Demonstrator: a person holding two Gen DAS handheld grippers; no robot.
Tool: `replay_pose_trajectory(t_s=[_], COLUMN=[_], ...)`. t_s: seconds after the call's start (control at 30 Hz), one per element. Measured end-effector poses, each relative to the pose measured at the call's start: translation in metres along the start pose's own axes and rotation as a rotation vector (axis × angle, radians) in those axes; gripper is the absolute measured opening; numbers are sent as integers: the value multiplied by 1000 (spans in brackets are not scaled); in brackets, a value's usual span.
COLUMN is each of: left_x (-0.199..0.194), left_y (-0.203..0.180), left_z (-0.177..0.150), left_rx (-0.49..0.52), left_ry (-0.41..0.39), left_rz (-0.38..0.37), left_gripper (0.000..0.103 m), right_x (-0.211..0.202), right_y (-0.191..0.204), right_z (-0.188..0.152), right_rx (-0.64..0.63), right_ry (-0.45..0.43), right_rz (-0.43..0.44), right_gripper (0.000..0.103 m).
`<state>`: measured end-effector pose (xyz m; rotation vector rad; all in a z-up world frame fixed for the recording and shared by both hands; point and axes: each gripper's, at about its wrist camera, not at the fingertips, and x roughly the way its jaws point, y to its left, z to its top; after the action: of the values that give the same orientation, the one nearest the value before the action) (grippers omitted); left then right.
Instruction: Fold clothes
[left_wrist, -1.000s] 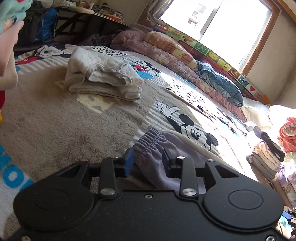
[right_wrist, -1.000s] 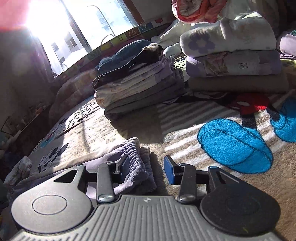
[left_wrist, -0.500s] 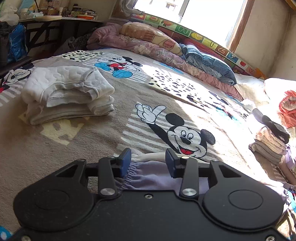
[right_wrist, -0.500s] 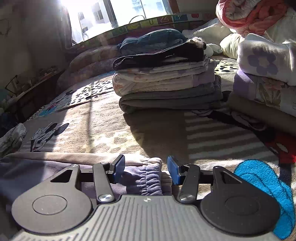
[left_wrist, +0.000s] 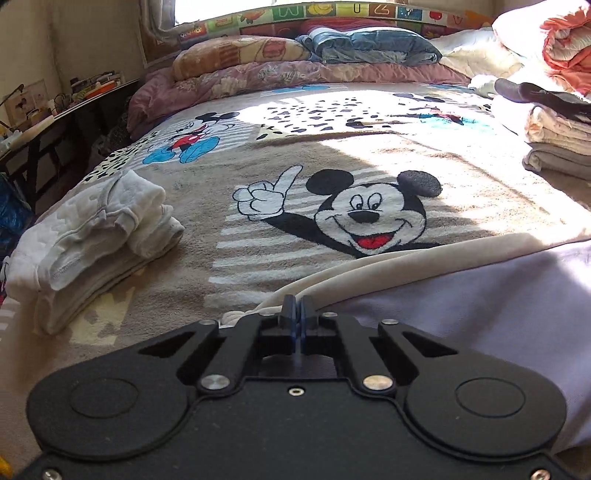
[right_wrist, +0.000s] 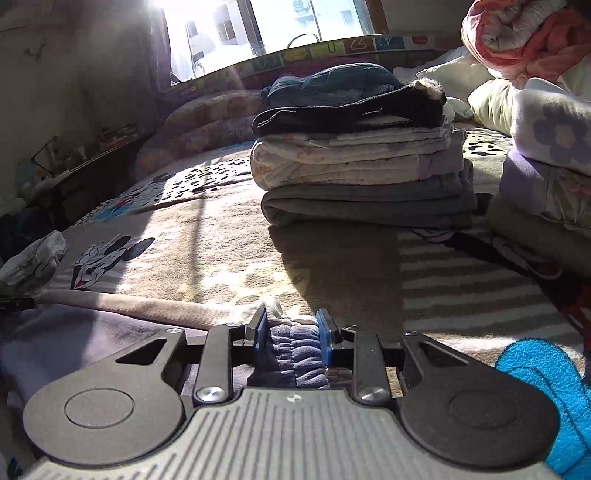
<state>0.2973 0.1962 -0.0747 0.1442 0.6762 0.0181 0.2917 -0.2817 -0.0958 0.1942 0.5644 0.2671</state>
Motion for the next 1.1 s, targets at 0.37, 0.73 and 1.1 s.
replay_pose_trajectory(t_s=[0.37, 0.73, 1.1], left_x=[-79, -152, -181], left_y=[16, 16, -2], left_z=[-11, -75, -135], left_rx=[-28, -37, -39], left_ry=[-251, -311, -247], left_rz=[-64, -68, -18], left_gripper=[0, 0, 0], right_x=[-60, -134, -167], right_y=[29, 41, 69], right_z=[-2, -55, -123], right_rx=[-56, -4, -128], right_ry=[-204, -271, -187], right_rz=[-53, -42, -57], right_gripper=[28, 28, 28])
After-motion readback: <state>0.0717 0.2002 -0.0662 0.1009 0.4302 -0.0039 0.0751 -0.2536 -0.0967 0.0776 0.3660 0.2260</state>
